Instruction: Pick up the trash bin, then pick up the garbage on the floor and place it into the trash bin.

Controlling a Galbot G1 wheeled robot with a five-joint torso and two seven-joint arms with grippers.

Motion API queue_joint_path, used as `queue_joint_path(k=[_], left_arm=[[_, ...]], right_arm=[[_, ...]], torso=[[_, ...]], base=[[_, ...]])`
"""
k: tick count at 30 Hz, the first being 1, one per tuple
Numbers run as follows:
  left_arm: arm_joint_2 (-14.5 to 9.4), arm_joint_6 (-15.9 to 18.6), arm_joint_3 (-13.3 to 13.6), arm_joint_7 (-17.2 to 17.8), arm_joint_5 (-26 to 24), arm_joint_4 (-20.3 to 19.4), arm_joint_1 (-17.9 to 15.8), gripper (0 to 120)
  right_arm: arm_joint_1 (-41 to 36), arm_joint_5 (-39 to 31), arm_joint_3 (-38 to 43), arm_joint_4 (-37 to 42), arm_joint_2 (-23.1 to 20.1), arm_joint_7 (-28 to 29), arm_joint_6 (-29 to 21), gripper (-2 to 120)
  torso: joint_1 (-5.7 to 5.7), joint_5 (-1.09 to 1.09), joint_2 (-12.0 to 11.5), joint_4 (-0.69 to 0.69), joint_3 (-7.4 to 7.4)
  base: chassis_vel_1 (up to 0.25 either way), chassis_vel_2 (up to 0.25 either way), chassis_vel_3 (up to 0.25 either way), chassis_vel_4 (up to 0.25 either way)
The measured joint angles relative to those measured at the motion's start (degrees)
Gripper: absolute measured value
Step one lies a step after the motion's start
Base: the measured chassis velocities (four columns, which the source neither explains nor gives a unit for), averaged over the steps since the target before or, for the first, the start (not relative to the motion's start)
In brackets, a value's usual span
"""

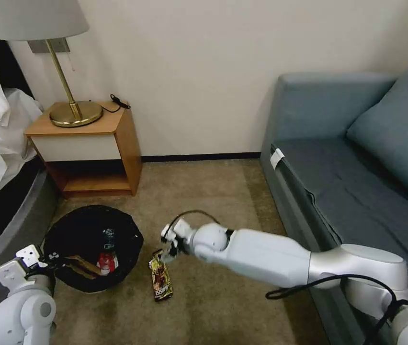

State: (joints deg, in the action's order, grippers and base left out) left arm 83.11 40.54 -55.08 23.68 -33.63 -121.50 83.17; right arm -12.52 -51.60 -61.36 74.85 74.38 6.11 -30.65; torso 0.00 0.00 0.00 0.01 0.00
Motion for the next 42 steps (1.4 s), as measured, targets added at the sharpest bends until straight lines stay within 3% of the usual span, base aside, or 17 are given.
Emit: queue_joint_path(k=[9,26,42], left_arm=[[0.4,-0.2,-0.4,-0.1,-0.1,-0.6,0.6,3],[0.3,-0.5,-1.1,-0.2,-0.1,0.4,0.7,3],[0.4,-0.6,-1.1,-0.2,0.0,0.2,0.8,3]], right_arm=[[-2.6,0.6,-4.3,-8.4,3.2,0.3,4.5,86],[-6.6,2.8,-5.3,-18.8,9.1,1.1,10.6,80],[-8.2,5.0,-6.1,-21.4,10.6,0.7,12.8,69]], torso=[[0.0,0.0,0.0,-0.01,0.0],[0.0,-0.01,0.0,-0.01,0.0],[0.0,0.0,0.0,-0.01,0.0]], base=[[0.0,0.0,0.0,0.0],[0.0,0.0,0.0,0.0],[0.0,0.0,0.0,0.0]])
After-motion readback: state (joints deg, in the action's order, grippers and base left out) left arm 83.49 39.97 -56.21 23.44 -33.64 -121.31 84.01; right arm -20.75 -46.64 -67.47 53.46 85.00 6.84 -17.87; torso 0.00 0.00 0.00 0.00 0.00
